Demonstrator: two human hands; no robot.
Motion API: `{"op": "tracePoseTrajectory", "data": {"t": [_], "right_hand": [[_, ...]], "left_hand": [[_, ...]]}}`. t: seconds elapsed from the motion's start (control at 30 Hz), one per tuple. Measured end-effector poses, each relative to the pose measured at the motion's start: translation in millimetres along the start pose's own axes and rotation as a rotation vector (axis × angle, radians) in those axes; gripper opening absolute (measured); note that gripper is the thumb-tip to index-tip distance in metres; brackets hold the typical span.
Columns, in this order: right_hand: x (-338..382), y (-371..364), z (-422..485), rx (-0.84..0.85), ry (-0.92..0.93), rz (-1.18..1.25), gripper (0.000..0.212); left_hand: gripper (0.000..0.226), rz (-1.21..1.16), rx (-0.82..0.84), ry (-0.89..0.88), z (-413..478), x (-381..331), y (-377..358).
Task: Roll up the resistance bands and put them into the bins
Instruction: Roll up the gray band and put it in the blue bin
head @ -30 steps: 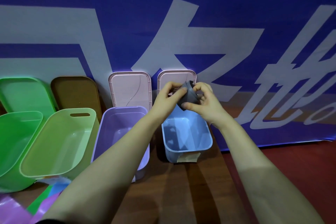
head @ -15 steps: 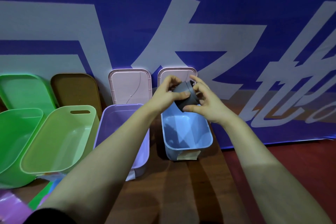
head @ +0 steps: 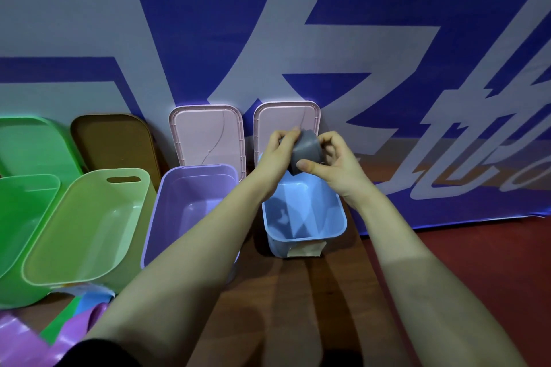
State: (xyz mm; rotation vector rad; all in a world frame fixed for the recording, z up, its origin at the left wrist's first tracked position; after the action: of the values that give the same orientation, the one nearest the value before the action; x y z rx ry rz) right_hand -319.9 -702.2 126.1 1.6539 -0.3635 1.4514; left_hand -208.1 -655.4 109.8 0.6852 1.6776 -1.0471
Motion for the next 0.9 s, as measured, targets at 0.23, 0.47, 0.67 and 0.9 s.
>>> {"op": "tracePoseTrajectory", "data": {"t": [0.23, 0.47, 0.67, 0.9], "right_hand": [[-42, -6, 3, 0.206, -0.149, -0.065, 0.100], [-67, -7, 5, 0.296, -0.263, -0.095, 0.085], [-92, -9, 15, 0.204, -0.372, -0.032, 0.054], [-117, -30, 35, 0.226, -0.480, -0.091, 0.053]], "left_hand": [[0.064, -0.015, 0.076, 0.236, 8, 43, -2], [0.066, -0.062, 0.102, 0.342, 5, 59, -6], [0.057, -0.210, -0.073, 0.416, 14, 92, 18], [0.031, -0.295, -0.203, 0.495, 24, 120, 25]]}}
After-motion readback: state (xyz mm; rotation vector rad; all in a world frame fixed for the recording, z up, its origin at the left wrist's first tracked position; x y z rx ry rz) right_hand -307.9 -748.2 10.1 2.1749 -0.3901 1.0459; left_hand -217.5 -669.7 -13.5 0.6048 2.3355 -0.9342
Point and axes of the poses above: each hand's wrist, its own z-axis towards the middle knuckle, its own y-axis out of the back of the hand, x = y × z, the point moved 9 cm from there along z, towards the middle knuckle, and after that the axes turned 15 degrees about -z, right-handed, at the moved point
